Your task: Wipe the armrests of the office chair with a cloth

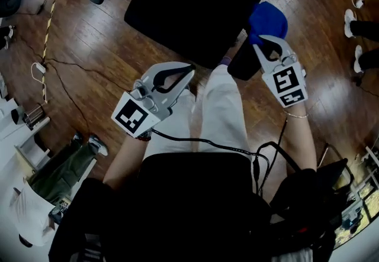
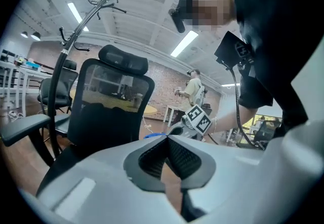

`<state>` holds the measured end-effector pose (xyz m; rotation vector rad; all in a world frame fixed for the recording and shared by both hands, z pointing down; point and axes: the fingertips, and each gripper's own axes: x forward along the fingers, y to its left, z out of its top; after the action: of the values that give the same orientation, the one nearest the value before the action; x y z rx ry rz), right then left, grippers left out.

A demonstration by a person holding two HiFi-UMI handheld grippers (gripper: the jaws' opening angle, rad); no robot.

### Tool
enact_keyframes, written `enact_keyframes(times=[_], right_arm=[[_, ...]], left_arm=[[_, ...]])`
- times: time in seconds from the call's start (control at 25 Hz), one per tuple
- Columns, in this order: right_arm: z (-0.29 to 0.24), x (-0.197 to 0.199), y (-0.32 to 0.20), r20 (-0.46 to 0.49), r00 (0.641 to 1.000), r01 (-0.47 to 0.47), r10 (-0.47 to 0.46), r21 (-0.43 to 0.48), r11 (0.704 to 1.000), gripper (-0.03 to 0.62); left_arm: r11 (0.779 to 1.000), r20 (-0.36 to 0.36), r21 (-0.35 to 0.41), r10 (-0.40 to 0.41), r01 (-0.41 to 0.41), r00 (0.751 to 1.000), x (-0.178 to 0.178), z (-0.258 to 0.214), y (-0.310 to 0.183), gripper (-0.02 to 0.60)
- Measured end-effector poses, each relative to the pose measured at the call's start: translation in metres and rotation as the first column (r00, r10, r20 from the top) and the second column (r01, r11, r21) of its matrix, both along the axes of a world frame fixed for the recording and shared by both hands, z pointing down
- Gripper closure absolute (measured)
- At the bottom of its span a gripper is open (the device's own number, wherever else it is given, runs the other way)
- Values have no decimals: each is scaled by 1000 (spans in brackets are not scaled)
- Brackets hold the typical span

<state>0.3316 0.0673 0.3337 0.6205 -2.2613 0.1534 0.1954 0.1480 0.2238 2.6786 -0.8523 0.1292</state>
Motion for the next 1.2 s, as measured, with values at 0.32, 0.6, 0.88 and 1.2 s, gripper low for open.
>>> enact_keyframes(times=[0.32, 0.6, 0.88, 1.2], right_arm=[[19, -67, 155, 120, 984, -117, 128, -91, 989, 554], [43, -28, 172, 132, 980, -147, 152, -44, 988, 554], [73, 20, 129, 435, 897, -161, 71, 175, 971, 554], [75, 56, 52, 827, 550, -403, -116, 385, 830, 554]], left_arm=[[955, 93, 18, 294, -297, 951, -16, 20, 88, 575], [924, -7, 58, 379, -378, 925, 35, 19, 108, 575], [793, 35, 141, 595, -593, 803, 154, 168, 167, 575], [705, 138, 354, 610, -614, 780, 165, 305, 166, 575]])
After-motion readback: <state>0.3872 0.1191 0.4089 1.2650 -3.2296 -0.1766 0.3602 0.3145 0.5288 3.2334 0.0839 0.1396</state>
